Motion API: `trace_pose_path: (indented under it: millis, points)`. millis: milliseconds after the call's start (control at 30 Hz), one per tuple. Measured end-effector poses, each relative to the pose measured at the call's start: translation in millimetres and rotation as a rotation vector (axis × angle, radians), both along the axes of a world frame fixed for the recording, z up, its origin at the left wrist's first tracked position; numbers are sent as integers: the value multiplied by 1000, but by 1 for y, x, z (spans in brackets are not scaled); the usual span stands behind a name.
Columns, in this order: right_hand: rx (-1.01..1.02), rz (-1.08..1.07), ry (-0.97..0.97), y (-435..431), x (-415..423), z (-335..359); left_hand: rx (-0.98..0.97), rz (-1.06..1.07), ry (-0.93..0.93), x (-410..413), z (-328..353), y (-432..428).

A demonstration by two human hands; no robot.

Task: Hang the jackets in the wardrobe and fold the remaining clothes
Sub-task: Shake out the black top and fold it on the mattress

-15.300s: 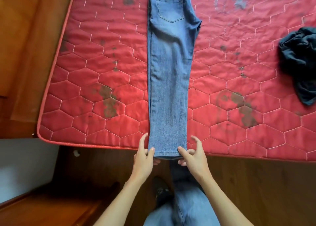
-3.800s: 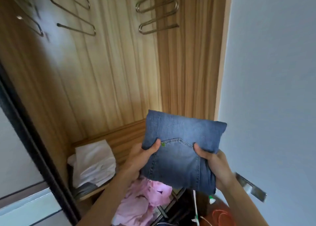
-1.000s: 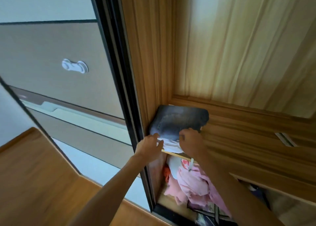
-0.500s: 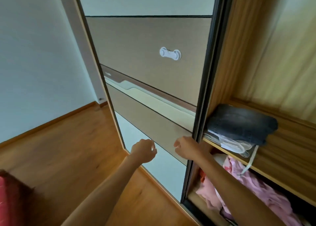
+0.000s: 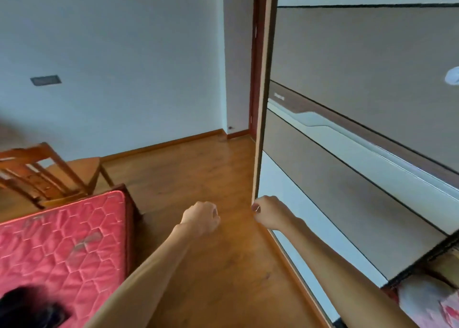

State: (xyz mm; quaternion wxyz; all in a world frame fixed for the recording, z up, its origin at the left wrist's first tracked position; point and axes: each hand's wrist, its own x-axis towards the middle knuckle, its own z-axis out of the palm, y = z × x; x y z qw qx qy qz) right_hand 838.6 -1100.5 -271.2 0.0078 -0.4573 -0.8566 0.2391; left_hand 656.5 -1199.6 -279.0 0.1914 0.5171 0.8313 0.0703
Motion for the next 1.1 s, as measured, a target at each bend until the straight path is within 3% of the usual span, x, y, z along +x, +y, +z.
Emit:
trace_pose_path:
  millis: [633, 1100]
  points:
    - [-49, 670, -67, -13, -351, -18, -41, 613, 42, -258, -36, -109]
    - [-70, 1194, -116, -91, -553, -41, -144, 1166, -14, -340, -52, -218]
